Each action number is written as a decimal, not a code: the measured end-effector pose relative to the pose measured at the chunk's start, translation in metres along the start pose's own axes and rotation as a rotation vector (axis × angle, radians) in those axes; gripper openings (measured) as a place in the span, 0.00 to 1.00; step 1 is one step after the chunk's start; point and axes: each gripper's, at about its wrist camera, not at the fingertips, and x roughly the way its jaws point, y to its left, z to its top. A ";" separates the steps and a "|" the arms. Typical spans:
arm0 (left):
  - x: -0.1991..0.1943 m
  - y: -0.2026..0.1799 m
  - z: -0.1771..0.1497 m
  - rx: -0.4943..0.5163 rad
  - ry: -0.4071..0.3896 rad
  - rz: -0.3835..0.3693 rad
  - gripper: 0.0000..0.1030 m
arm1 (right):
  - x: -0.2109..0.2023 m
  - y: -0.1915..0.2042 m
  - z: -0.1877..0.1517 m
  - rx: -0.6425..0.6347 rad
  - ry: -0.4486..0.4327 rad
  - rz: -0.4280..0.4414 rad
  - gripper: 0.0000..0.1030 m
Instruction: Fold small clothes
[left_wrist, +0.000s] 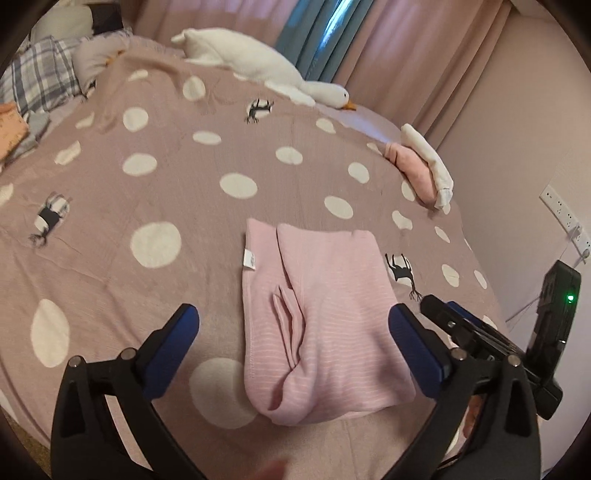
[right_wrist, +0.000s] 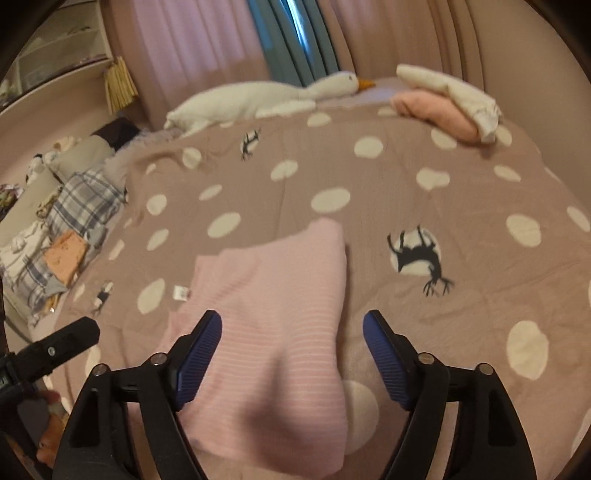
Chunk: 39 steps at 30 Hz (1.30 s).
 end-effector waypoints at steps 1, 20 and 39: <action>-0.002 -0.001 0.000 0.006 -0.007 0.003 1.00 | -0.002 0.002 0.000 -0.003 -0.008 -0.005 0.84; -0.025 -0.024 -0.021 0.207 -0.055 0.103 1.00 | -0.051 0.018 -0.012 -0.007 -0.114 0.002 0.98; -0.022 -0.034 -0.028 0.260 -0.031 0.144 1.00 | -0.051 0.021 -0.015 -0.019 -0.117 -0.044 0.98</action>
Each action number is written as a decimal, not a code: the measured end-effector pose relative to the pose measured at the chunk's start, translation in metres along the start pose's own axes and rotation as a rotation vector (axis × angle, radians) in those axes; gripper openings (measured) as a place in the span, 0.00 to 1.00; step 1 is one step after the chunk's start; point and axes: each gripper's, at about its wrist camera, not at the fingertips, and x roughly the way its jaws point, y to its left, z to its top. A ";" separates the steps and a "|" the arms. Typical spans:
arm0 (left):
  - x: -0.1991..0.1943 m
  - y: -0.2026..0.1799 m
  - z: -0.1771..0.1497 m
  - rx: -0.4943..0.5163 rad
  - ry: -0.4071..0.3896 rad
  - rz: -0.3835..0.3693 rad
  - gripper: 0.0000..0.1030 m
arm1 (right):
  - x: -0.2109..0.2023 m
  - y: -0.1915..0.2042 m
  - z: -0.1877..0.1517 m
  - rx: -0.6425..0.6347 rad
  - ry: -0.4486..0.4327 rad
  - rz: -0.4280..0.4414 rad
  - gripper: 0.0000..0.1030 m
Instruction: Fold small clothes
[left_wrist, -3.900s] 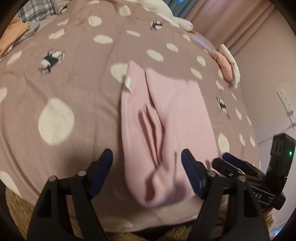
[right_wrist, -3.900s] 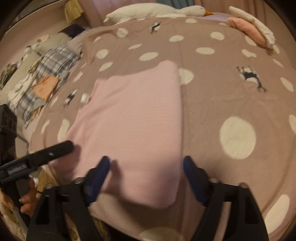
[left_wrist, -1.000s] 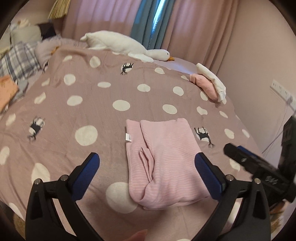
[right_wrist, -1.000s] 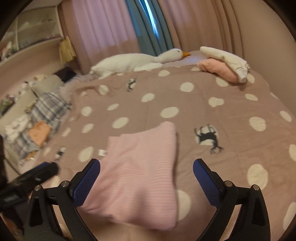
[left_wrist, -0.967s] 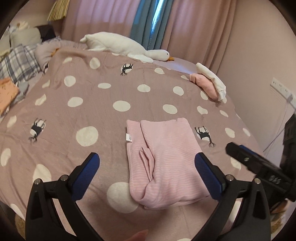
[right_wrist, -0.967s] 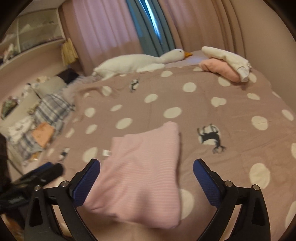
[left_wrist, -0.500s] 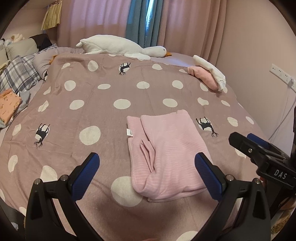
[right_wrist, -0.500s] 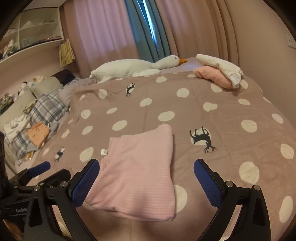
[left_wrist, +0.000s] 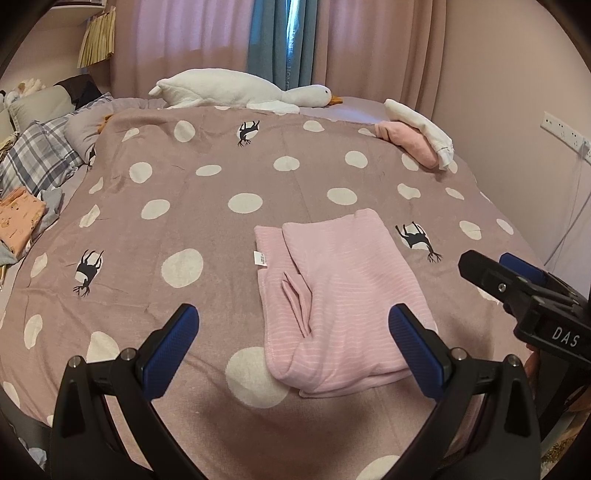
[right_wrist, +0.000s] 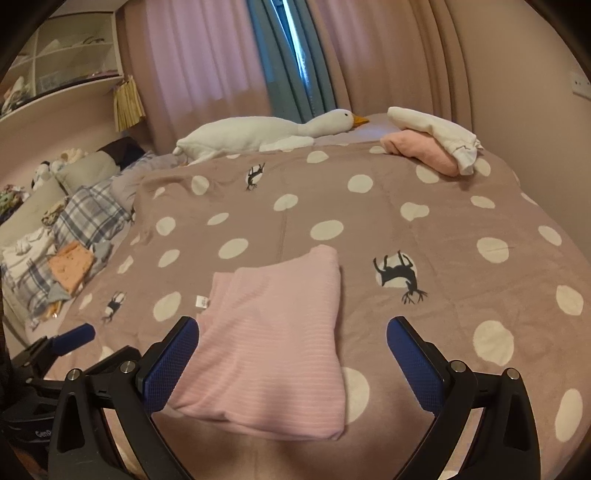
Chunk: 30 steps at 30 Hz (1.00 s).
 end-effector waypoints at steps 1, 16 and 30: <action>0.000 0.000 0.000 0.001 0.001 -0.001 1.00 | 0.000 0.000 0.000 -0.002 0.000 -0.003 0.98; 0.005 0.000 0.000 0.002 0.013 0.004 1.00 | 0.003 0.003 -0.002 -0.007 0.011 -0.024 0.98; 0.006 0.001 -0.002 -0.007 0.020 0.008 1.00 | 0.003 0.003 -0.002 -0.008 0.015 -0.025 0.98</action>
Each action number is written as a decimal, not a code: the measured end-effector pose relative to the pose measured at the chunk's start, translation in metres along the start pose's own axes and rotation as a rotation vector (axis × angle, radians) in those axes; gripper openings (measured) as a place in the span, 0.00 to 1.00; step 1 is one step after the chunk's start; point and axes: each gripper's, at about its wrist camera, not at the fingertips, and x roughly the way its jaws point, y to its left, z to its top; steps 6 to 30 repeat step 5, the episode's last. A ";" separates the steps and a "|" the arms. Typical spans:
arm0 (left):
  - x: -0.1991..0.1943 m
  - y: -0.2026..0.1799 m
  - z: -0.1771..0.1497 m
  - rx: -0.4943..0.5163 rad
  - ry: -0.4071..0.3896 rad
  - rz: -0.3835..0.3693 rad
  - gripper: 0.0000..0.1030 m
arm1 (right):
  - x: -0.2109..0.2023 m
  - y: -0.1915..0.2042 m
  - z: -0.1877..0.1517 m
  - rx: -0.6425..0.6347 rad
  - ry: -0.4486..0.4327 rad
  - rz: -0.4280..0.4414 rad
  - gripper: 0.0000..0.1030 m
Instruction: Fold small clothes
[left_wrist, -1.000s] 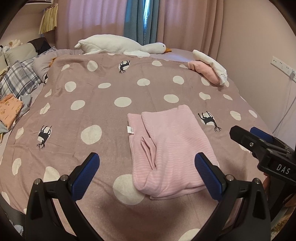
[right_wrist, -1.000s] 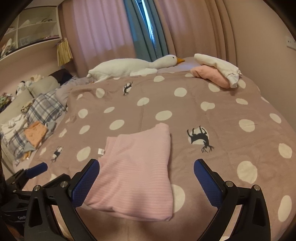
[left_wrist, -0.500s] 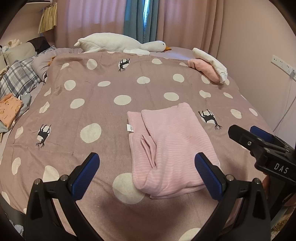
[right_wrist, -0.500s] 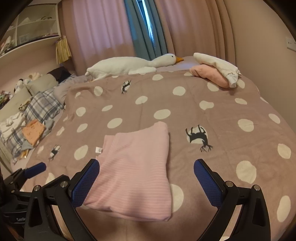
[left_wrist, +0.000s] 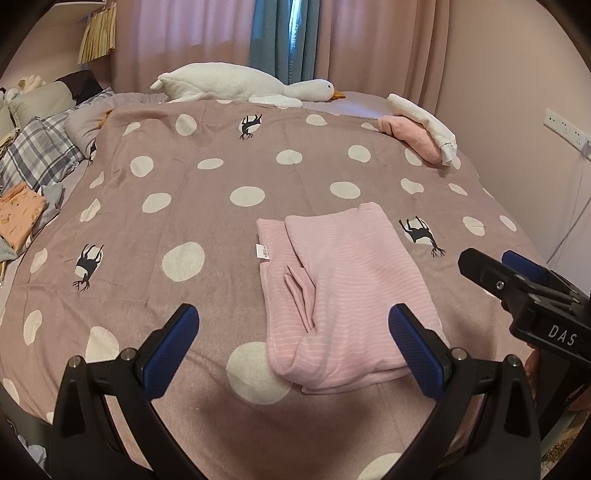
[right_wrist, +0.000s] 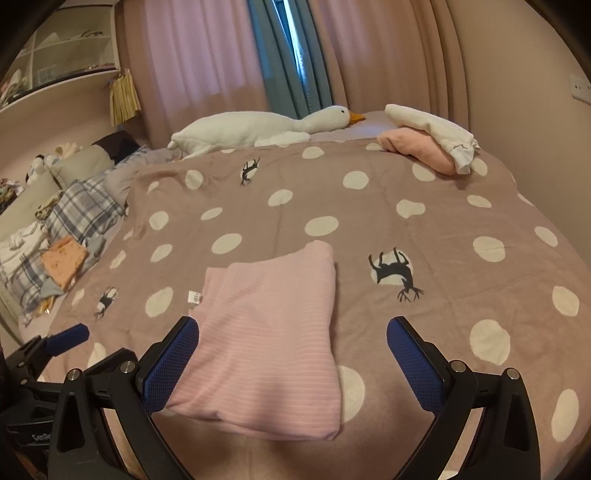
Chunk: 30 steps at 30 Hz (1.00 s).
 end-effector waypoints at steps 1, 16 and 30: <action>0.000 0.000 0.000 0.000 -0.001 -0.001 1.00 | 0.000 0.000 0.000 0.000 -0.002 -0.001 0.98; 0.000 0.000 0.000 0.000 -0.002 0.001 1.00 | 0.001 -0.002 -0.001 0.000 0.002 0.004 0.98; 0.000 0.000 0.000 0.000 -0.002 0.001 1.00 | 0.001 -0.002 -0.001 0.000 0.002 0.004 0.98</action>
